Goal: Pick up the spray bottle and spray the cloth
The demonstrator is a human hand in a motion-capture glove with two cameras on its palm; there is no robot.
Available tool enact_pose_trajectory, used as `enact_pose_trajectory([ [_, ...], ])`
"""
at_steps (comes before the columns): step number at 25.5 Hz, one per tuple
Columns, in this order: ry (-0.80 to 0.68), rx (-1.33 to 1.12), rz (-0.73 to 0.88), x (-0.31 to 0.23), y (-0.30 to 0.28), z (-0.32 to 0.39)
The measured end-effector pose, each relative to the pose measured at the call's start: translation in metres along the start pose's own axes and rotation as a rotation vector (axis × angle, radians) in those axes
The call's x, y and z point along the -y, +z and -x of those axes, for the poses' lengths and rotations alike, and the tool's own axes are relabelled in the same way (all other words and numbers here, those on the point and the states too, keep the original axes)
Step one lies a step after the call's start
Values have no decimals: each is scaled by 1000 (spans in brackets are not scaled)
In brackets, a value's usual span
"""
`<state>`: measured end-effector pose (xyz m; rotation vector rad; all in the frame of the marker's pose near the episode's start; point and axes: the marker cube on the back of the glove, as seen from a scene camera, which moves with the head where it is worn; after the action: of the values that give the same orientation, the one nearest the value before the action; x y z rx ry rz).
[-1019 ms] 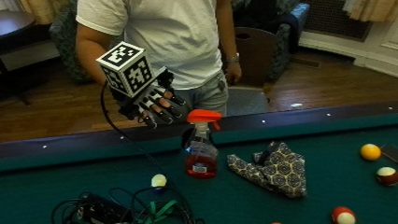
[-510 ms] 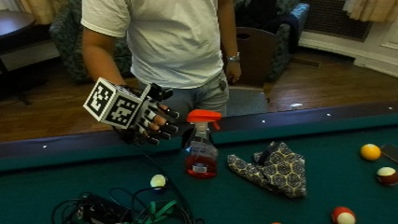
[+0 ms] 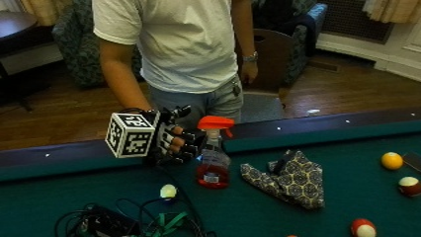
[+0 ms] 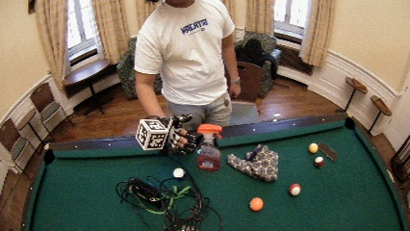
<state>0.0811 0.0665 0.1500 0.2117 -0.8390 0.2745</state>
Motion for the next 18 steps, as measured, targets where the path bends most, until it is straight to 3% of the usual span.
enact_pose_trajectory([
  [18,15,189,-108,37,54,-9],
])
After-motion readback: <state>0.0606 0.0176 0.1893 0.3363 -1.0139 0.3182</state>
